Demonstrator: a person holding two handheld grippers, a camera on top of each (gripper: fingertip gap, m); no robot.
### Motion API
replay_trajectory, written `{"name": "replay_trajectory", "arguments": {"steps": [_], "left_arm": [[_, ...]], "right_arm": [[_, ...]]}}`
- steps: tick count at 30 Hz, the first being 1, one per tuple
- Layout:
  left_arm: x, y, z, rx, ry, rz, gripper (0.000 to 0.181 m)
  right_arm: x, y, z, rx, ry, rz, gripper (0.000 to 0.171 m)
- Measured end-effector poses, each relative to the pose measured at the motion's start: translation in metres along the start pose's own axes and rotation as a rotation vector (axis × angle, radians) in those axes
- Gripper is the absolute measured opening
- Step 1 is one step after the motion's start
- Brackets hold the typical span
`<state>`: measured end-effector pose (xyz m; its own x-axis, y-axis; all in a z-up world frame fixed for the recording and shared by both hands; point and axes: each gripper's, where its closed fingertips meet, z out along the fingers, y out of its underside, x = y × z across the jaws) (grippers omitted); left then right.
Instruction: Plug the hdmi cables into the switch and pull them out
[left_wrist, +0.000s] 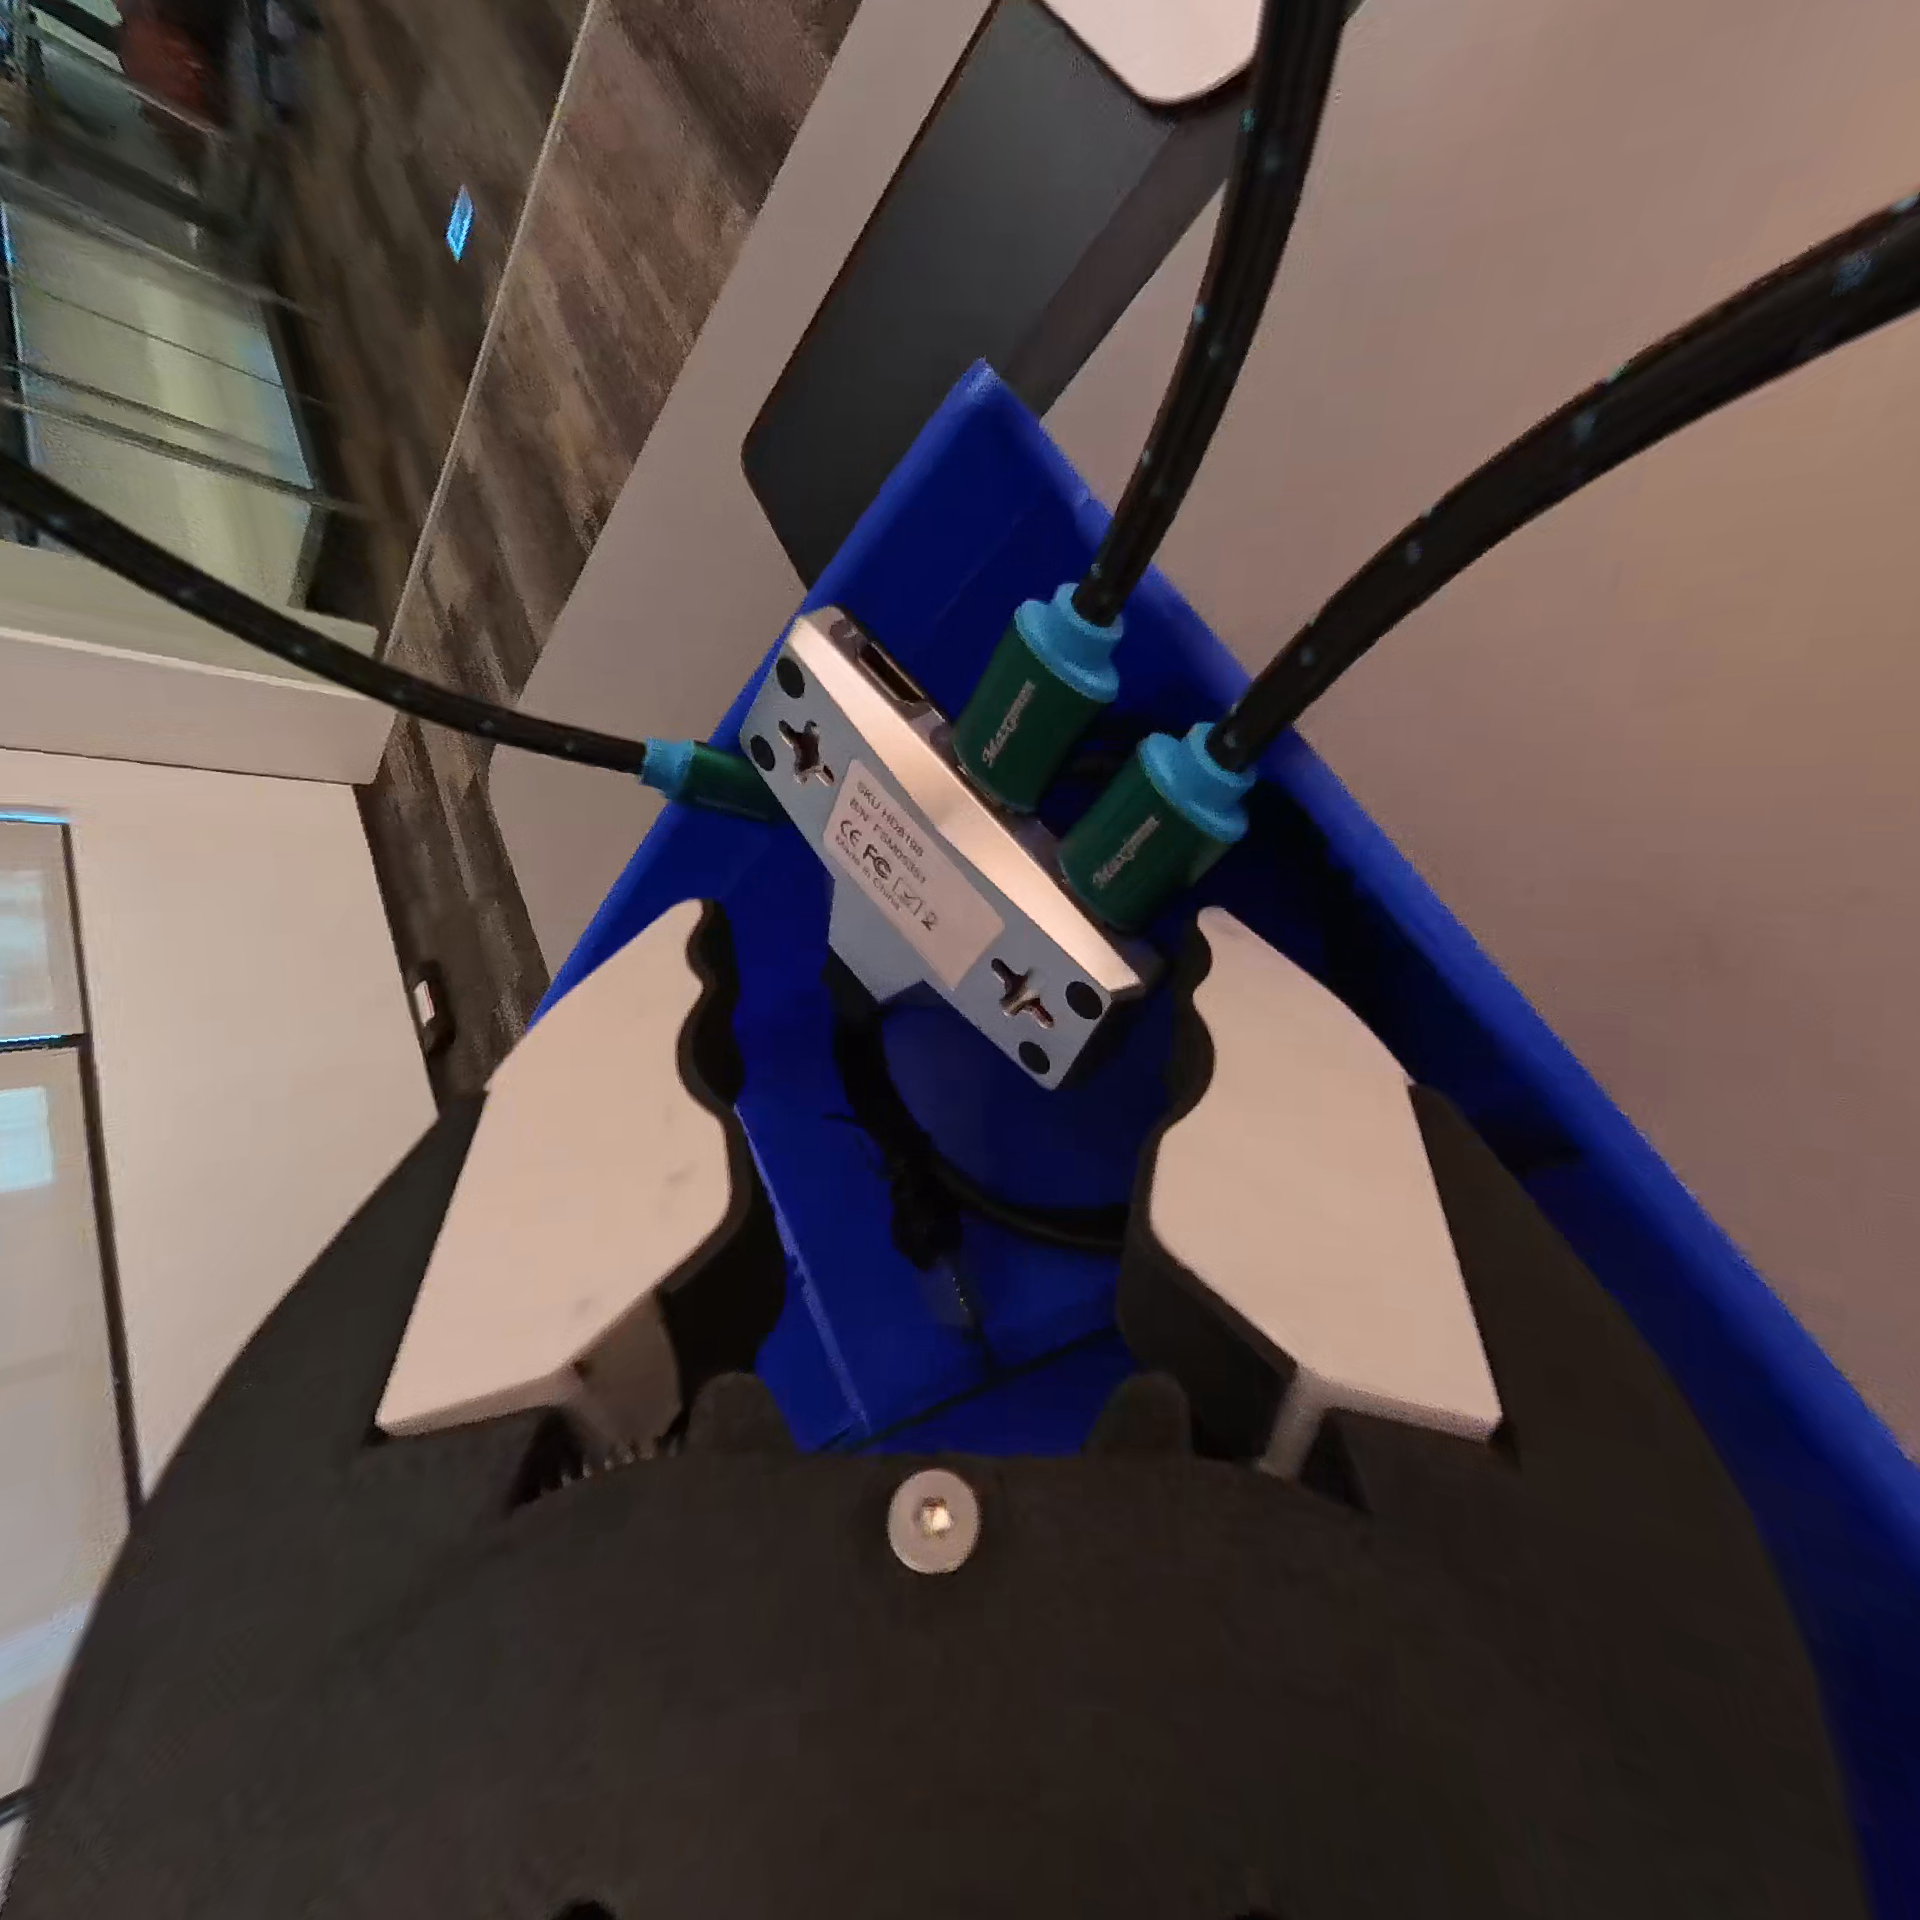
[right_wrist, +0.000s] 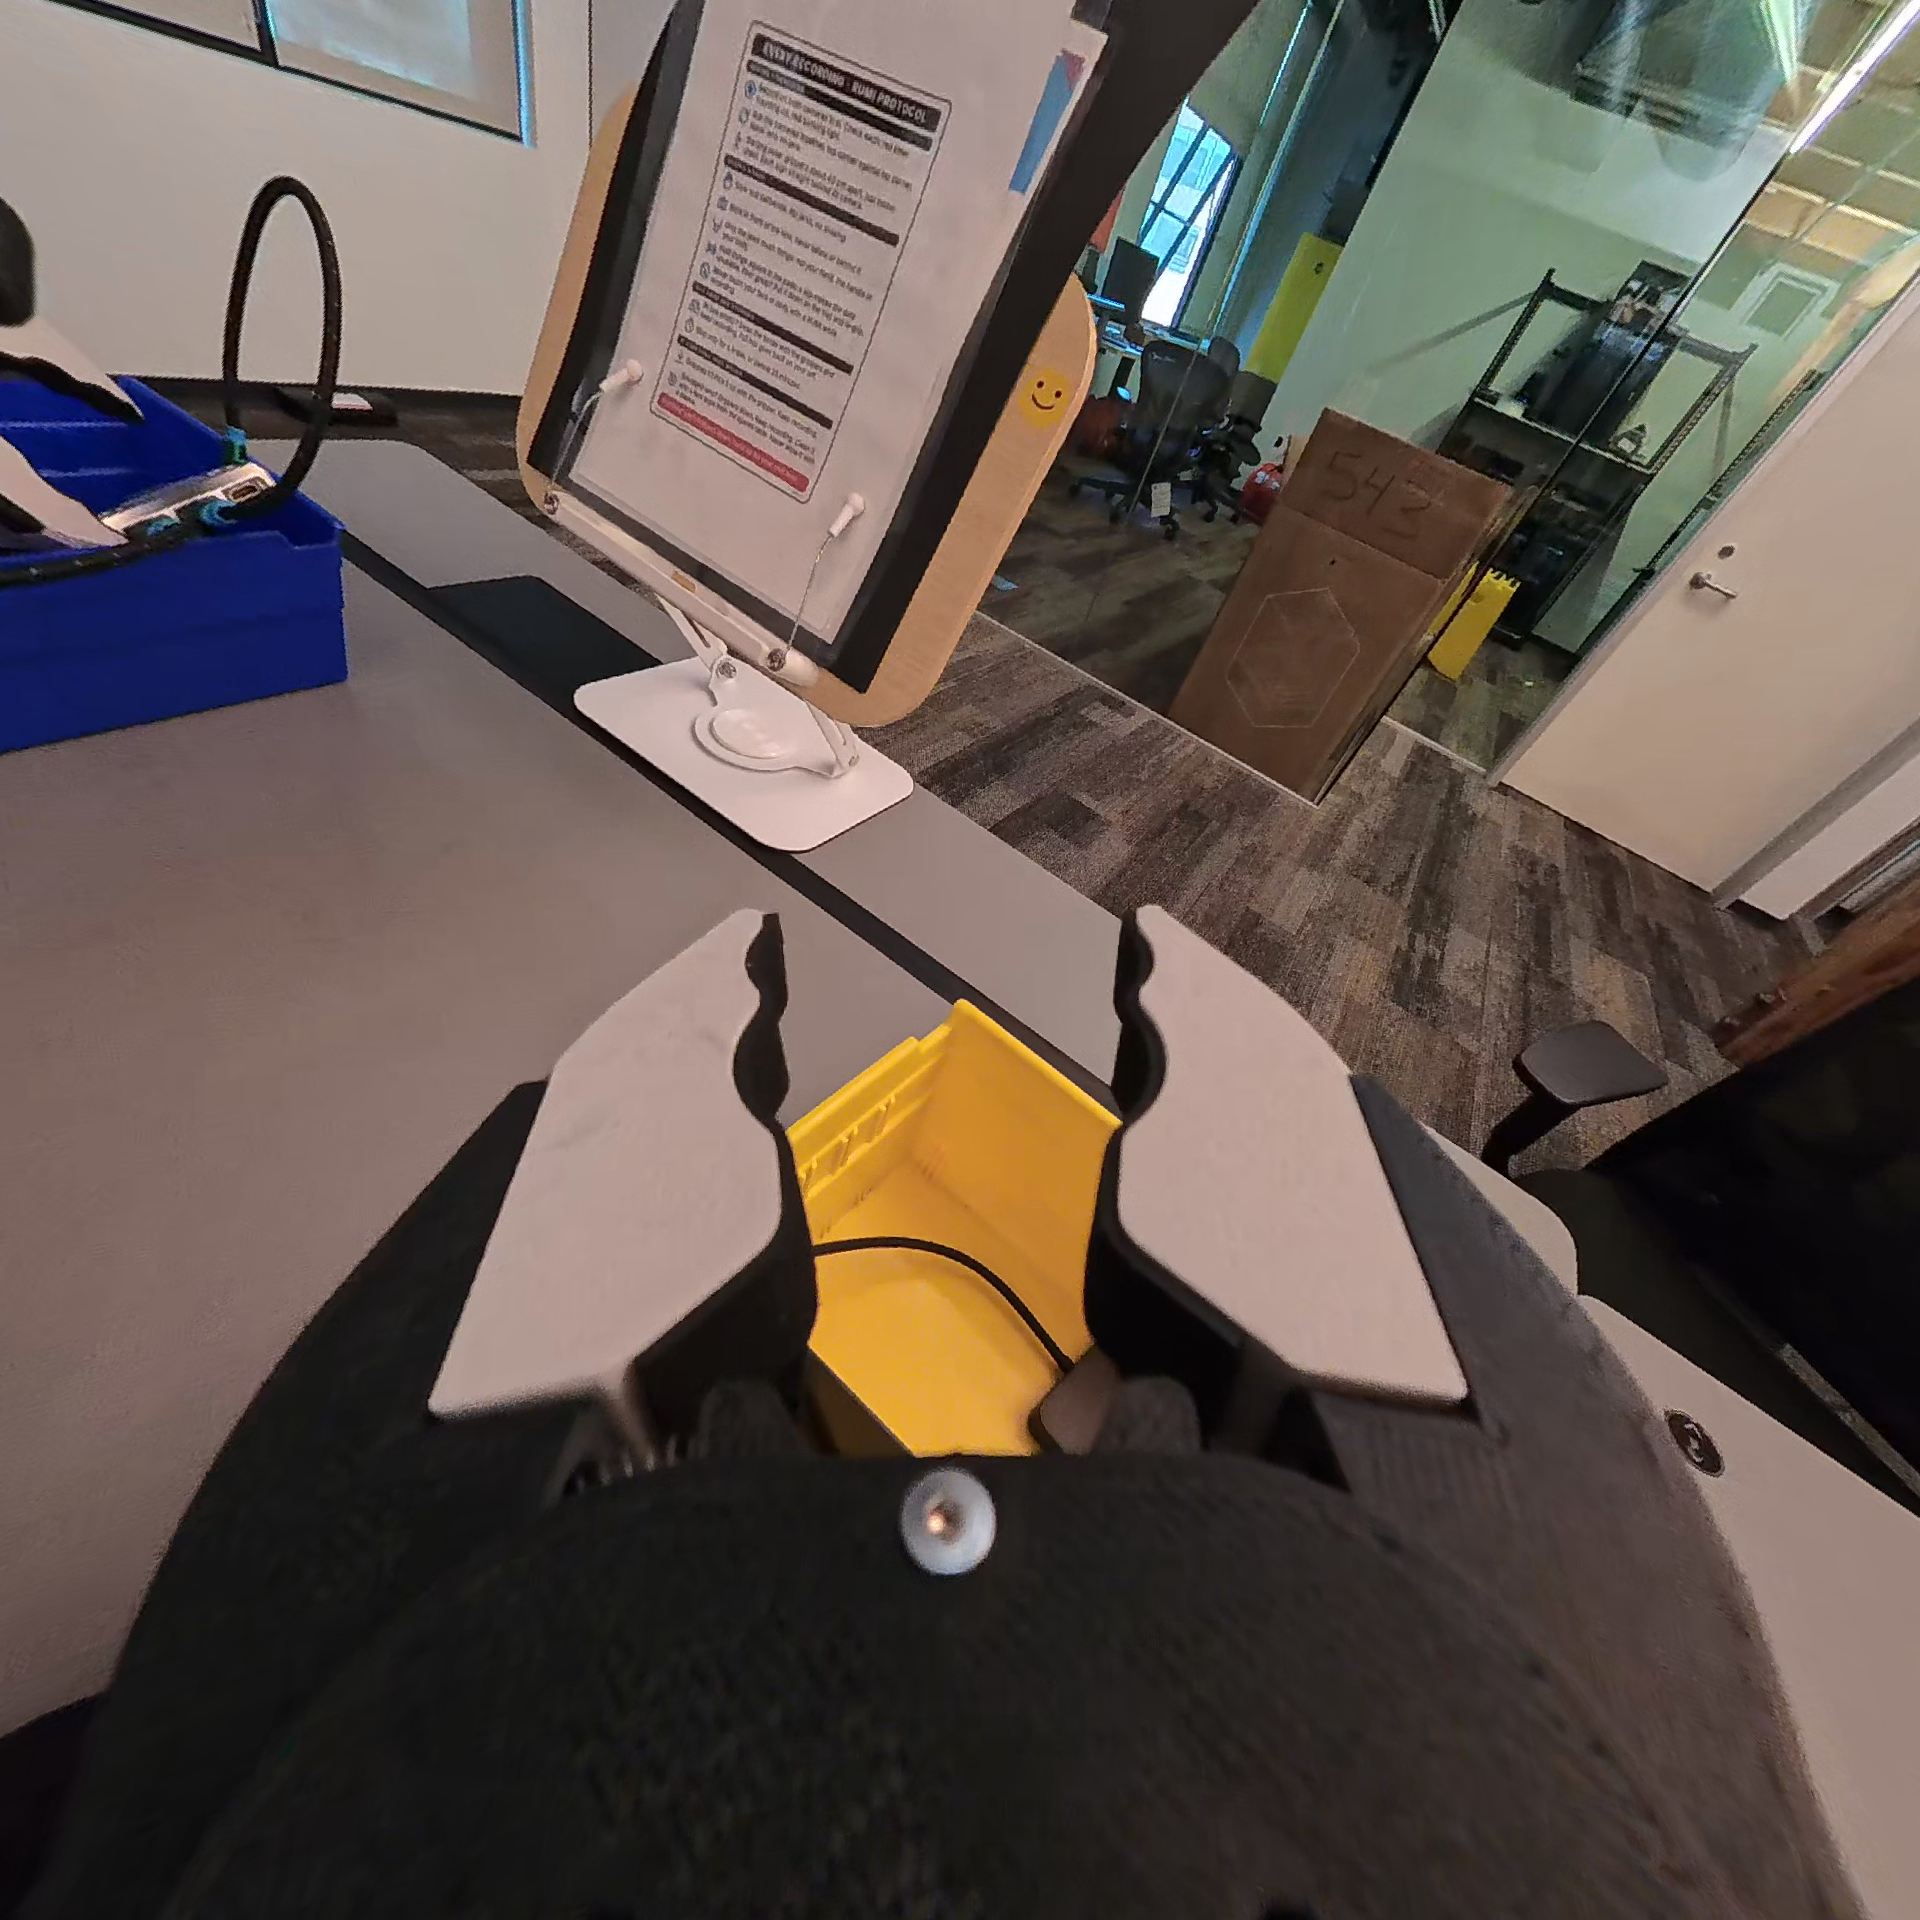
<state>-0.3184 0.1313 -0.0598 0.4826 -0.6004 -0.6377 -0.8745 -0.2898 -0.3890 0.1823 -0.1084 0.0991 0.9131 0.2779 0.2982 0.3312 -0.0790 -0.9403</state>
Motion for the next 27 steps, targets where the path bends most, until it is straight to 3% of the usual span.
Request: {"name": "replay_trajectory", "arguments": {"steps": [9,19,20,22,27], "left_arm": [[0.006,0.009,0.000,-0.050,0.052,-0.010,0.074],[0.003,0.004,0.003,-0.145,-0.085,0.077,0.071],[0.004,0.003,0.004,-0.150,-0.095,0.089,0.069],[0.012,0.004,0.006,-0.147,-0.065,0.121,0.042],[0.002,0.007,0.000,-0.133,-0.070,0.080,0.034]], "right_arm": [[0.003,0.007,0.000,-0.026,0.003,0.010,0.062],[0.000,0.008,0.003,-0.049,0.000,-0.007,0.061],[-0.001,0.008,0.003,-0.051,0.002,-0.011,0.061],[-0.001,0.008,0.003,-0.054,0.003,-0.016,0.061],[-0.001,0.006,0.003,-0.053,0.002,-0.021,0.061]]}}
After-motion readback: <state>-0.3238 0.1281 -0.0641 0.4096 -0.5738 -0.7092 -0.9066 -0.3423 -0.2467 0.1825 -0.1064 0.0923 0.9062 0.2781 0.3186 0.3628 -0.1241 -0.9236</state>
